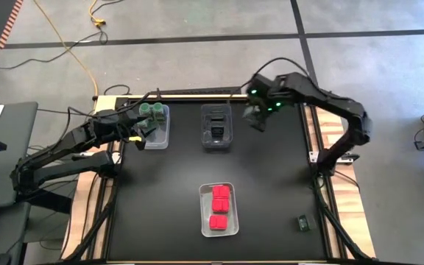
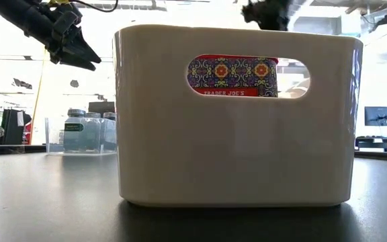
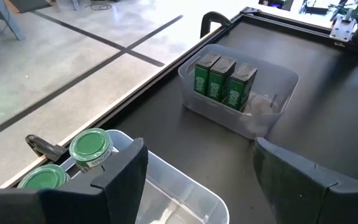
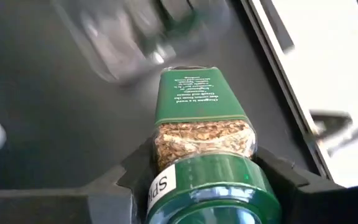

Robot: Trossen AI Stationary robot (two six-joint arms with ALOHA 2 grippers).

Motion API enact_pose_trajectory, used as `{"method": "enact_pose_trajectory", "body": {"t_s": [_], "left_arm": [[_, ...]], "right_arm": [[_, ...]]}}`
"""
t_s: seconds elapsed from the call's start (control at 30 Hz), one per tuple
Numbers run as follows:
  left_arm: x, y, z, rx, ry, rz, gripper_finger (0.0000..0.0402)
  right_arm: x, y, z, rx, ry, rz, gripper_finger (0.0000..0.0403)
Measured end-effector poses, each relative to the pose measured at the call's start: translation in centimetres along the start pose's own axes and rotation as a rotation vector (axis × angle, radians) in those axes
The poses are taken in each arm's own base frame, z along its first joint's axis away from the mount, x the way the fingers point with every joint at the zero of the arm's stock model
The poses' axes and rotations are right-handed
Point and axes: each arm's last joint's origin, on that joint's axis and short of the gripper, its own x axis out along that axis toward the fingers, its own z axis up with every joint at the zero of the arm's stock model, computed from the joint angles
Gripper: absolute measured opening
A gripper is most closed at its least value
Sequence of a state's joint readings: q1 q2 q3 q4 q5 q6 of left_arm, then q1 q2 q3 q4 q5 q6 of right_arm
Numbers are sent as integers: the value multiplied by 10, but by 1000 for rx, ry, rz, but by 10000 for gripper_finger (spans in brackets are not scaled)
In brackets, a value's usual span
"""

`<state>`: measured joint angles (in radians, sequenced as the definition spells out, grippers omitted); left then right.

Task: Sort spices by type
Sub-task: Put the green seasoning bottle into the transparent bin

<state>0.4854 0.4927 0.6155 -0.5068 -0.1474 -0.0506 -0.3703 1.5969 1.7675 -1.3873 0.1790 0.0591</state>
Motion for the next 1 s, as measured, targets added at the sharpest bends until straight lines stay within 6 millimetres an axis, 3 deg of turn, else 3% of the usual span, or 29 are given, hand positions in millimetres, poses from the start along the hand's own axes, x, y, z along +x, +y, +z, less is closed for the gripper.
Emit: {"method": "enact_pose_trajectory", "body": {"t_s": [0.2,0.43,0.7,1.0], "left_arm": [[0,0,0,-2,0,-1,275],[0,0,0,-2,0,-1,275],[0,0,-1,-1,7,-1,275],[0,0,-3,3,34,1,275]], "right_arm": [[-6,54,52,-71,-105,90,217],[30,103,100,-124,-154,174,217],[99,142,109,-152,-37,236,217],[148,162,94,-163,208,199,217]]}}
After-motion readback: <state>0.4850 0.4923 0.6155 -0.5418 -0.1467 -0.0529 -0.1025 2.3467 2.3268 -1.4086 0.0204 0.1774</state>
